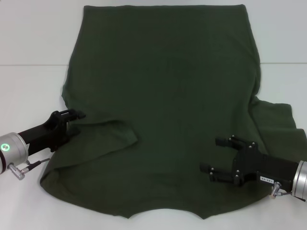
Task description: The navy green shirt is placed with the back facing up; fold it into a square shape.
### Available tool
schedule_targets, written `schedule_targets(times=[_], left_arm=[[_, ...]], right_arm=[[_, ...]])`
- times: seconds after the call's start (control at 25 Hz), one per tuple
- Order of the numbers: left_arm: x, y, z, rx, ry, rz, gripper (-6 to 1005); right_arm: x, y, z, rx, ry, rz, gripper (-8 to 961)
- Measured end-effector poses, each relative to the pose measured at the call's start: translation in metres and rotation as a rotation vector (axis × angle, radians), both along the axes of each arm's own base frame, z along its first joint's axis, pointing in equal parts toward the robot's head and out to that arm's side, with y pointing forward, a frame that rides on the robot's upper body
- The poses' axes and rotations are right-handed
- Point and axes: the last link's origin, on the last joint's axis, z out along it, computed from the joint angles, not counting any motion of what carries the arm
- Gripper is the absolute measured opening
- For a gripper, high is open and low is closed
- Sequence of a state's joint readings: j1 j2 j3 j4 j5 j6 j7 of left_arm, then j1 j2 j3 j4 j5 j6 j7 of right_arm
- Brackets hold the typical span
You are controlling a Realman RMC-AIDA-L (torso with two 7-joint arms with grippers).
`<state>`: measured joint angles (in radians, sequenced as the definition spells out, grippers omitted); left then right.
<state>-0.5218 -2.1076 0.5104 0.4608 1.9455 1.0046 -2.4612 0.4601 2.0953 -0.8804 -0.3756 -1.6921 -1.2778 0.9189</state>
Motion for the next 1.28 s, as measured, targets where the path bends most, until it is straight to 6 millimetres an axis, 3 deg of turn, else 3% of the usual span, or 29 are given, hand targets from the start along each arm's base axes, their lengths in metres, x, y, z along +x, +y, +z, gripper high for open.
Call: schedule_targets(times=[0.36,0.56,0.6,0.84,1.08,1.28], left_arm=[[0.007,0.011,0.0,0.013,0.018,-0.013,549],[0.024,0.026,-0.005,0.023,0.038,-0.047,549],[0.036,0.036,-0.008,0.028,0.049,-0.078,549],[0.064,0.054,-0.02,0.03,0.072,-0.142,549],[0.086,0.061,-0.025,0.04,0.043,-0.203,549],[0.084,0.057,-0.026,0.039,0.025,-0.208,548]], right_arm=[[-0.001,0.0,0.0,0.0,0.0,0.003,927],[-0.001,0.0,-0.001,-0.002,0.003,0.005,927],[-0.001,-0.001,-0.001,-0.003,0.004,0.005,927],[-0.001,-0.002,-0.001,-0.006,0.008,0.005,927],[0.0,-0.003,-0.001,-0.009,0.008,0.002,928],[0.001,-0.005,-0.001,-0.009,0.008,0.0,926]])
